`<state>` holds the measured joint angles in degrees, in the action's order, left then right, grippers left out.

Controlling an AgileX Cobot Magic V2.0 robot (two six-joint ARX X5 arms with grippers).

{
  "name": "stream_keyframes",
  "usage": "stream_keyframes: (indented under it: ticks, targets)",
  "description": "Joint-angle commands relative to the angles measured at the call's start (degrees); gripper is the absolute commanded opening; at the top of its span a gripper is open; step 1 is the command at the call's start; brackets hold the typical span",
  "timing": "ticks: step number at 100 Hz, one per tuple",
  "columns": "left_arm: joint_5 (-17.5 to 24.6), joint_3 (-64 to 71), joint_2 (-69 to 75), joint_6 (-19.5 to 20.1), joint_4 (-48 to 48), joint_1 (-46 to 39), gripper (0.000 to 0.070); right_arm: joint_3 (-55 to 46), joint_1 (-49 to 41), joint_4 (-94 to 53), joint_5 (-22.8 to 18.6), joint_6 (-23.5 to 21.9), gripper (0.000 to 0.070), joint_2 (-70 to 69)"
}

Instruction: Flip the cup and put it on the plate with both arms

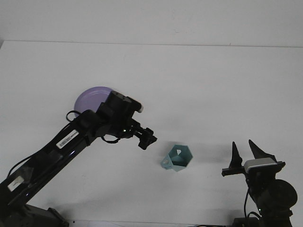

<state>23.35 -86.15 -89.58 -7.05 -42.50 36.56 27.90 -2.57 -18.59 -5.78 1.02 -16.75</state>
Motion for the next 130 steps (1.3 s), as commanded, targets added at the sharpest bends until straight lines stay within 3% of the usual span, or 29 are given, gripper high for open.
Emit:
stream_keyframes:
  ticks: [1,60,84,91,97,102,130]
  targets:
    - [0.52,-3.3,-3.67,0.59,-1.22,1.64,0.0505,0.24,0.04,0.48,0.2,-0.9,0.0347,-0.17]
    - [0.15,-12.81,-23.96,0.35,-1.33,10.75,0.0504,0.24,0.04,0.57,0.15,-0.87,0.0347,-0.17]
    - [-3.04,-12.81,-28.09,0.79,-0.87,12.11,0.0487,0.24,0.02,0.55,0.13,-0.98,0.0347,-0.17]
    - [-3.06,-12.81,-28.55,1.05,-0.85,12.22,0.0382,0.24,0.02,0.55,-0.02,-0.98,0.0347,-0.17]
    - [-3.06,-12.81,-28.55,1.62,-0.59,12.28,0.0195,0.24,0.02,0.55,-0.02,-0.98,0.0347,-0.17]
    - [-3.06,-12.81,-28.55,2.32,-0.02,12.57,0.0,0.24,0.02,0.52,-0.02,-0.98,0.0347,-0.17]
    - [-3.76,-15.34,-28.39,2.32,-2.1,12.24,0.0012,0.24,0.02,0.39,0.0,-0.98,0.0347,-0.17]
